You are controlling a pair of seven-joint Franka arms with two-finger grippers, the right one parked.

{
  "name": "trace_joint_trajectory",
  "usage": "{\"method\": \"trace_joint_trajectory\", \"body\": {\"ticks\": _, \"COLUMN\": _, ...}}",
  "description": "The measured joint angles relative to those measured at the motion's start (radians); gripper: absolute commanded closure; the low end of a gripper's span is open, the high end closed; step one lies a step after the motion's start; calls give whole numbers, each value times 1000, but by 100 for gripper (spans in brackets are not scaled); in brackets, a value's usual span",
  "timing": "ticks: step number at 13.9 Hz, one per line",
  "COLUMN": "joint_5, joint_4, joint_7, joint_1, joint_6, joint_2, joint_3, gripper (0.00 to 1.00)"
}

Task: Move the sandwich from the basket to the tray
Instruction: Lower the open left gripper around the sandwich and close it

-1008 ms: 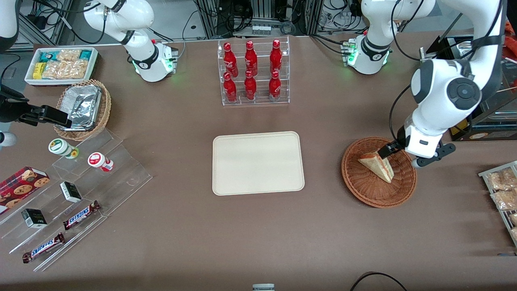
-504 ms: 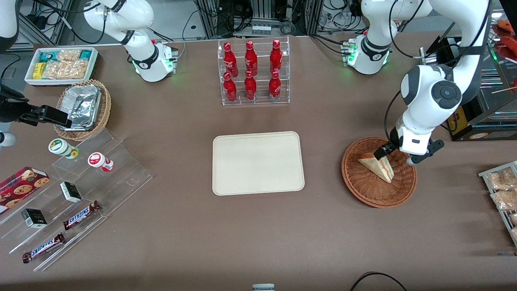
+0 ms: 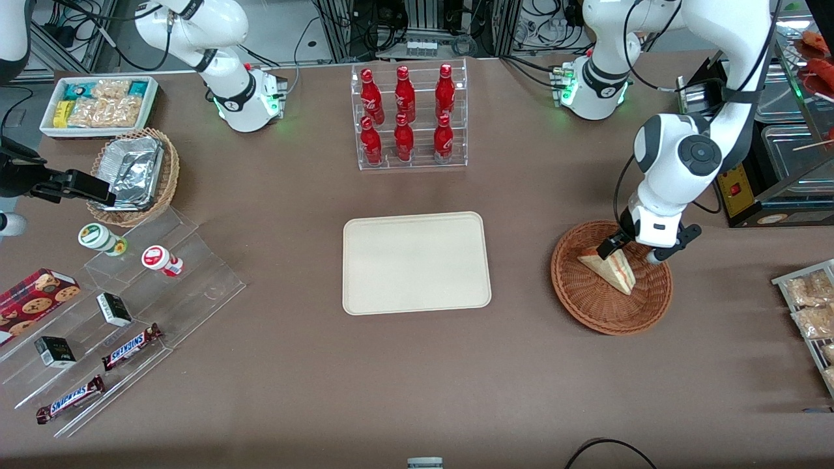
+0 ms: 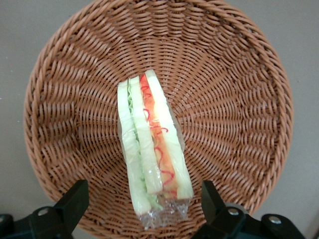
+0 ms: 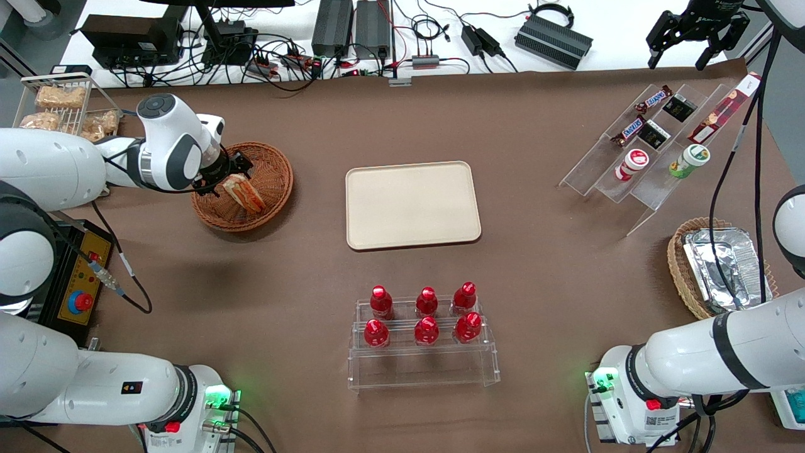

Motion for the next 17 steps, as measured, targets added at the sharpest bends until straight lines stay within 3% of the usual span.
{"method": "trace_joint_trajectory", "body": {"ticks": 11, "joint_5": 0, "joint_4": -1, "joint_7": -18, "joint_1": -1, "joint_6": 78, "joint_2": 50, "joint_3": -2, "gripper": 2}}
{"method": "trace_joint_trajectory", "body": {"ticks": 12, "joint_5": 0, "joint_4": -1, "joint_7": -18, "joint_1": -2, "joint_6": 89, "joint_2": 57, "joint_3": -2, "gripper": 12}}
{"method": "trace_joint_trajectory", "body": {"ticks": 13, "joint_5": 0, "joint_4": -1, "joint_7": -19, "joint_1": -2, "joint_6": 94, "joint_2": 64, "joint_3": -2, "gripper": 32}}
{"method": "trace_joint_trajectory", "body": {"ticks": 14, "joint_5": 0, "joint_4": -1, "joint_7": -21, "joint_1": -3, "joint_6": 102, "joint_2": 70, "joint_3": -2, "gripper": 67}}
{"method": "trace_joint_trajectory", "body": {"ticks": 15, "joint_5": 0, "joint_4": -1, "joint_7": -26, "joint_1": -3, "joint_6": 108, "joint_2": 73, "joint_3": -2, "gripper": 92}}
{"method": "trace_joint_trajectory", "body": {"ticks": 16, "joint_5": 0, "joint_4": -1, "joint_7": -31, "joint_1": -3, "joint_6": 110, "joint_2": 74, "joint_3": -3, "gripper": 100}}
{"method": "trace_joint_trajectory", "body": {"ticks": 17, "joint_5": 0, "joint_4": 0, "joint_7": -34, "joint_1": -3, "joint_6": 110, "joint_2": 74, "joint_3": -3, "gripper": 100}}
